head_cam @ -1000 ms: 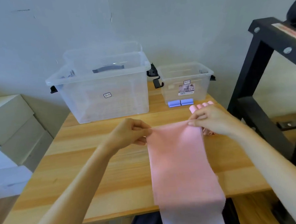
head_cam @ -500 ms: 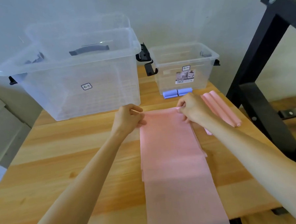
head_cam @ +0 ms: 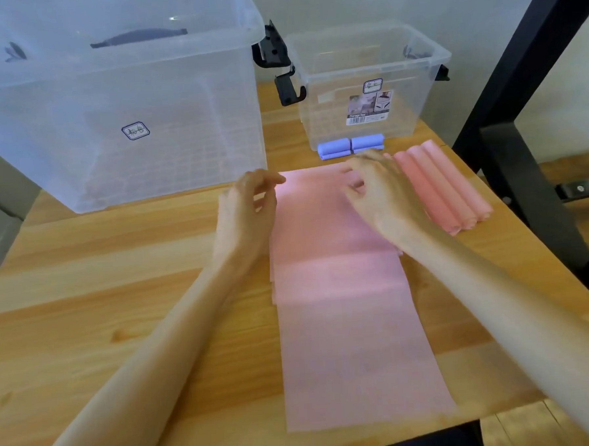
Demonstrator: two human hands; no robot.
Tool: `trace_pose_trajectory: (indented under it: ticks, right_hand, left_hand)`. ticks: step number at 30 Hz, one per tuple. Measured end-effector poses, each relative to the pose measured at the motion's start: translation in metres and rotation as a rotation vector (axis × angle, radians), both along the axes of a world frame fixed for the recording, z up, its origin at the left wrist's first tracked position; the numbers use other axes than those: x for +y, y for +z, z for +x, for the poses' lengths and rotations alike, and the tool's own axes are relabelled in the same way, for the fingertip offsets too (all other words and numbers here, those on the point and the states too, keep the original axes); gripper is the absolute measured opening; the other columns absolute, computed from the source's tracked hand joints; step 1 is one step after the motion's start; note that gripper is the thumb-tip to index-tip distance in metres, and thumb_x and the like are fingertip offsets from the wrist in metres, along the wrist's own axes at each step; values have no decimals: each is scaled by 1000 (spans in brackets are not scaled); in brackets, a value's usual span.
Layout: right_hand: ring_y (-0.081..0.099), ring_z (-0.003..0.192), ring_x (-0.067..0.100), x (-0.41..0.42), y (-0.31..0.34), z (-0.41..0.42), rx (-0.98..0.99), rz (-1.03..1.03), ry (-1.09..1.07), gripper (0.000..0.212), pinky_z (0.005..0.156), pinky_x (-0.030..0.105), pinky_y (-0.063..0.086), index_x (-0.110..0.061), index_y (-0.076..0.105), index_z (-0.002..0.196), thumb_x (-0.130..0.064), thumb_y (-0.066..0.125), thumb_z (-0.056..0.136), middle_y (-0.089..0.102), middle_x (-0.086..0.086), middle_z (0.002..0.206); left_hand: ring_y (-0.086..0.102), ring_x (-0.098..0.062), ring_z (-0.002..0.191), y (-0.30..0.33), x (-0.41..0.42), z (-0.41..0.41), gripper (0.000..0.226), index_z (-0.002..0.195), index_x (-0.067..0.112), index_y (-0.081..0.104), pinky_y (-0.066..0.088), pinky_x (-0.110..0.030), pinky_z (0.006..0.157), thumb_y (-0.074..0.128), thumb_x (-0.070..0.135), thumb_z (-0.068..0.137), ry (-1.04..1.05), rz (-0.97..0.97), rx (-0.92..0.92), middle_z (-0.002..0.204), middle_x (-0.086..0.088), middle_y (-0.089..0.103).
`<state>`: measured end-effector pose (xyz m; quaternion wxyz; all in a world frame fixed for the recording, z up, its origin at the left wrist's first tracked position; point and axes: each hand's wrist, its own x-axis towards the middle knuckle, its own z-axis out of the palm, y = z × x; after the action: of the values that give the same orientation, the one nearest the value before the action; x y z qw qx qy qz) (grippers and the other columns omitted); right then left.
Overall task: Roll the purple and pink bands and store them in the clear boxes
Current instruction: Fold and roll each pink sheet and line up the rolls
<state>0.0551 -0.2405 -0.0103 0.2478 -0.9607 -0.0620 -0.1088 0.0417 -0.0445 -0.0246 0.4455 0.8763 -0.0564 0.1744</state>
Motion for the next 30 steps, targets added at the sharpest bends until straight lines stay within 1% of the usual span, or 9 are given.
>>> trace_pose_trajectory:
  ticks: [2,5,7,13,16,19,23,26,30]
  right_hand:
    - [52,124,23,3,-5,-25,38,-9,75,32,104,38,40,-13,65,125,-14,60,94,57,5,134]
    - [36,141,19,5,-17,-50,107,-58,139,43,115,25,20,-11,55,139,-25,57,99,44,5,152]
    - [25,148,16,6,-26,-58,116,-51,146,50,118,23,13,-11,45,147,-32,52,102,31,3,160]
    - [14,152,23,8,-44,-56,63,-130,173,53,122,31,4,-10,35,151,-36,37,106,20,9,164]
    - [18,151,22,6,-42,-61,21,-58,176,52,122,30,7,-8,38,150,-33,44,105,25,8,162]
    - [40,139,23,-4,-36,-82,-111,76,181,41,115,22,20,-6,58,135,-22,60,98,47,9,149]
    - [60,105,20,-28,-31,-134,-188,236,247,11,95,27,43,-10,75,98,-14,72,89,66,1,107]
    - [56,94,17,-46,-28,-177,-86,306,278,13,88,25,41,-19,76,85,-31,72,85,63,-8,88]
    - [52,99,17,-61,-31,-213,122,358,383,18,89,16,36,-29,77,81,-47,73,81,61,-10,91]
  left_hand:
    - [65,-8,106,-3,-1,-18,32,110,20,73,47,-14,93,56,1,91,-84,116,10,119,7,69]
    - [58,-7,117,-11,-4,-47,31,124,14,69,33,-1,96,60,10,94,-206,233,82,137,2,60]
    - [52,-13,131,-19,-8,-58,37,133,13,62,30,-12,108,60,17,97,-253,342,98,146,-1,52]
    - [40,-19,142,-28,-9,-62,41,140,14,55,26,-26,117,55,23,100,-242,423,96,154,-4,43]
    - [42,-20,140,-26,-9,-68,40,138,14,57,33,-34,116,55,23,100,-230,406,69,153,-4,44]
    - [46,-17,137,-18,-5,-84,38,135,17,60,40,-33,110,58,22,98,-254,401,30,152,2,45]
    - [53,-4,123,-8,5,-125,32,123,24,68,35,-5,99,65,14,93,-357,369,28,145,8,52]
    - [59,6,109,-3,9,-159,26,108,29,76,37,0,87,70,11,89,-432,284,74,130,13,60]
    - [58,-3,106,-2,8,-191,15,96,39,76,41,-7,80,76,39,81,-504,268,142,114,21,61]
